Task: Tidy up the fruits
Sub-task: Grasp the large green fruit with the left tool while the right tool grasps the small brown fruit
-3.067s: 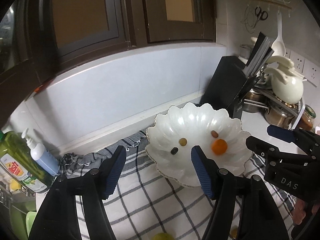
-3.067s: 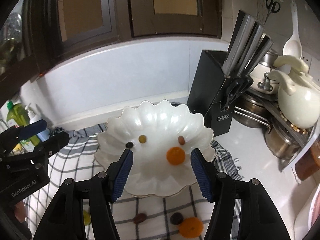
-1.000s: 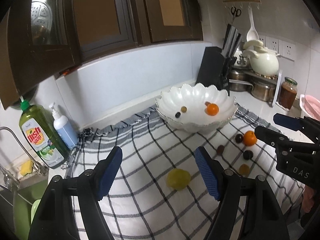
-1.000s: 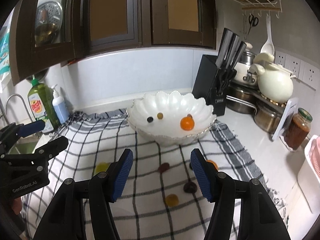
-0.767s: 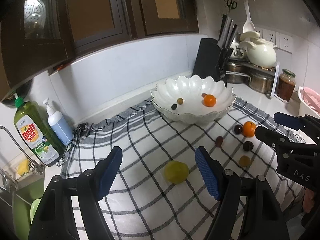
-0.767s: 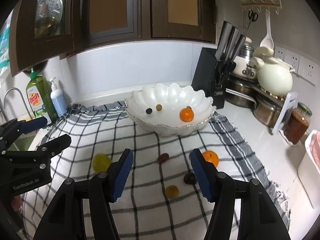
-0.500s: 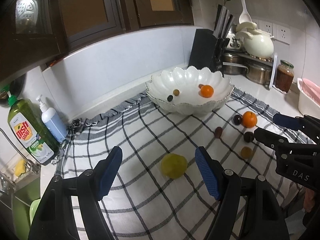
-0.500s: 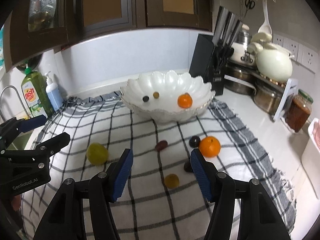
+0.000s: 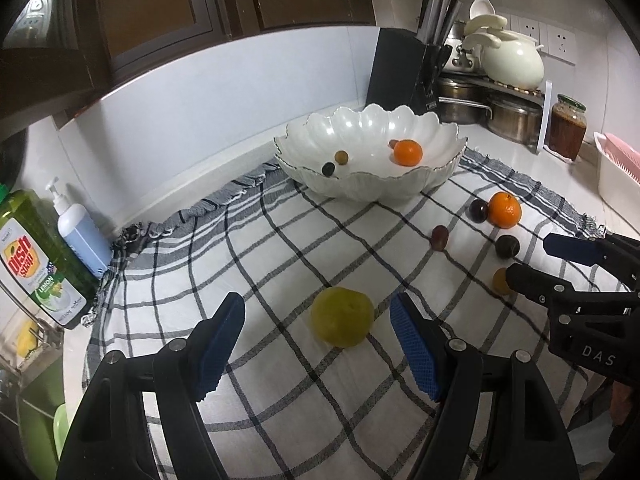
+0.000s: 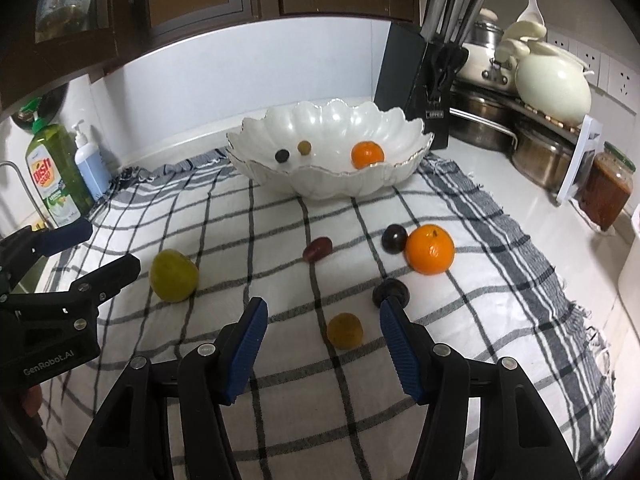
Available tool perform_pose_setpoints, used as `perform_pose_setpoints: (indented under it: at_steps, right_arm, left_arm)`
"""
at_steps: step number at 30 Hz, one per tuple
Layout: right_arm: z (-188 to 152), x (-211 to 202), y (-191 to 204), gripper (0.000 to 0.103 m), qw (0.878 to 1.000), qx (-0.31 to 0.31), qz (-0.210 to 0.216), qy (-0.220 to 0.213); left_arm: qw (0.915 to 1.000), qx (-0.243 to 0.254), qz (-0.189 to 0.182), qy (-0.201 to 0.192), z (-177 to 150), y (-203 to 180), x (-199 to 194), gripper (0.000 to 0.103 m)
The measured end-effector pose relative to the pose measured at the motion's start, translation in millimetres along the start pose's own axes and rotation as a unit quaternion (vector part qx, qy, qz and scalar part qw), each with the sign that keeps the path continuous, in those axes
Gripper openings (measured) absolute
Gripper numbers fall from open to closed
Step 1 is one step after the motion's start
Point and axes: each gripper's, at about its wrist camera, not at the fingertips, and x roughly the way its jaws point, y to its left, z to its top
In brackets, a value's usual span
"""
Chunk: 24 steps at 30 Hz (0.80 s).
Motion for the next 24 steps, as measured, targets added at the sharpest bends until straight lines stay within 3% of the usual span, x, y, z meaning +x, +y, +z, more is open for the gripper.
perform_pose_setpoints:
  at_steps: [15, 24]
  right_arm:
    - [-9, 34, -8, 0.050, 0.999, 0.018, -0.008, 0.040]
    - [-9, 44, -13, 0.044, 0.998, 0.025, -0.009, 0.052]
  left_arm:
    - [0.9992, 0.002, -0.023, 0.034, -7, -4, 41, 0.071]
    - [0.9981, -0.006, -0.037, 0.049, -8, -6, 59, 0.060]
